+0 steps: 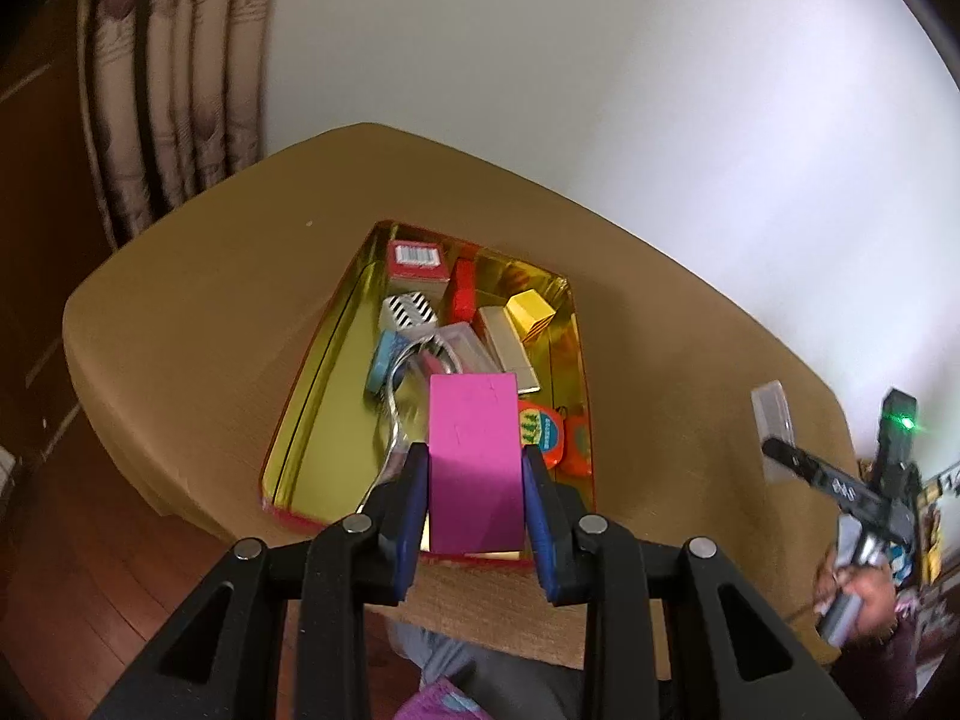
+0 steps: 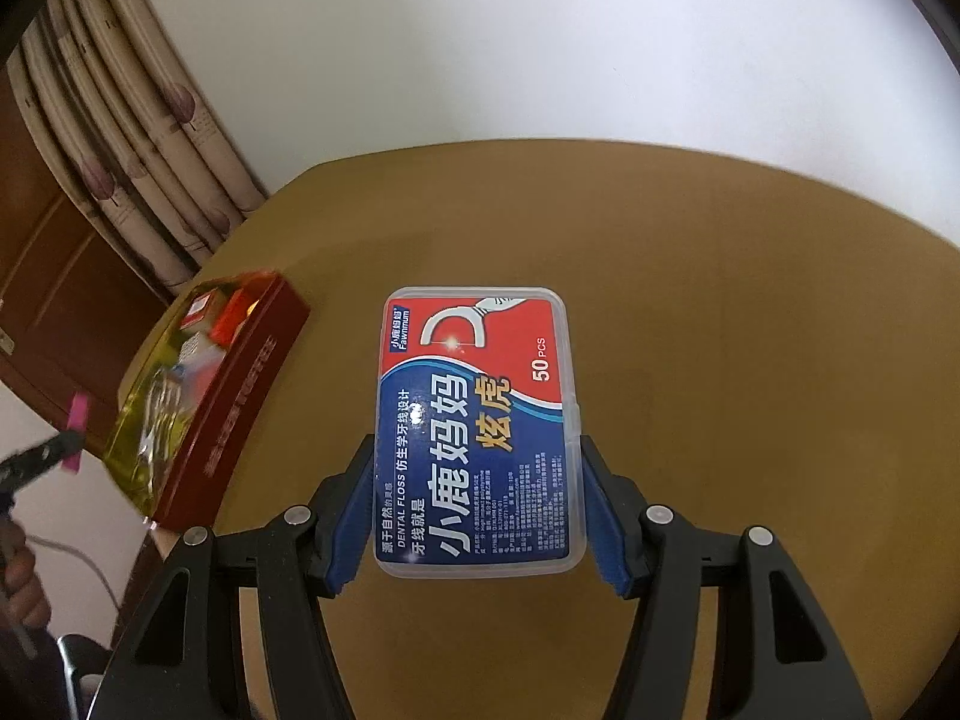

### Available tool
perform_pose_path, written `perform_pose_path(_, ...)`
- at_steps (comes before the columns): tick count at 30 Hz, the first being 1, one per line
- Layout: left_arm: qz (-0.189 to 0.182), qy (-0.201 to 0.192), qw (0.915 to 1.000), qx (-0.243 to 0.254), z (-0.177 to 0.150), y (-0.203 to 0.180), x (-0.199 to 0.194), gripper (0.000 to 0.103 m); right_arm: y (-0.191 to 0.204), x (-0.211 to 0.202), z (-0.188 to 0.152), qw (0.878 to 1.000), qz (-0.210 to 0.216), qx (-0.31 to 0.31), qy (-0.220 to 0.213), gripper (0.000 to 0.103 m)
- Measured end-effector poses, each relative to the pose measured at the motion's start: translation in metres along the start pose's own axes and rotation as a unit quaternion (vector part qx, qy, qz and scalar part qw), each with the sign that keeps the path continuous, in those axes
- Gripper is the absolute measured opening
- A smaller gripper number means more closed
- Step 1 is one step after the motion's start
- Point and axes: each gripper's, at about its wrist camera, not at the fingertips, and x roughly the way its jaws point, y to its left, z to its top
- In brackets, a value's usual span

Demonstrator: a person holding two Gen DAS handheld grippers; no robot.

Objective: Organize rigid objects
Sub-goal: 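Lower the pink eraser into the tin and open the left tool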

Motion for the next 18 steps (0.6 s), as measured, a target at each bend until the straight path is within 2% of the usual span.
perform_pose_path(5,-0.006,0.001,0.9992,0.039,0.025,-0.018,0.025,0.03,-0.009,-0.009,-0.012,1.0,-0.001,0.002,0.001,0.058)
perform_pose_path(9,0.01,0.005,0.9973,0.073,0.047,-0.034,0.061,0.03,-0.015,-0.02,-0.015,1.0,0.002,0.007,-0.003,0.058)
perform_pose_path(11,0.028,0.015,0.9964,0.079,0.056,-0.038,0.084,0.03,-0.014,-0.02,-0.016,1.0,0.005,0.009,-0.003,0.058)
perform_pose_path(18,0.04,0.047,0.9936,0.095,0.066,-0.042,0.13,0.03,-0.017,-0.027,-0.015,1.0,0.008,0.017,-0.008,0.058)
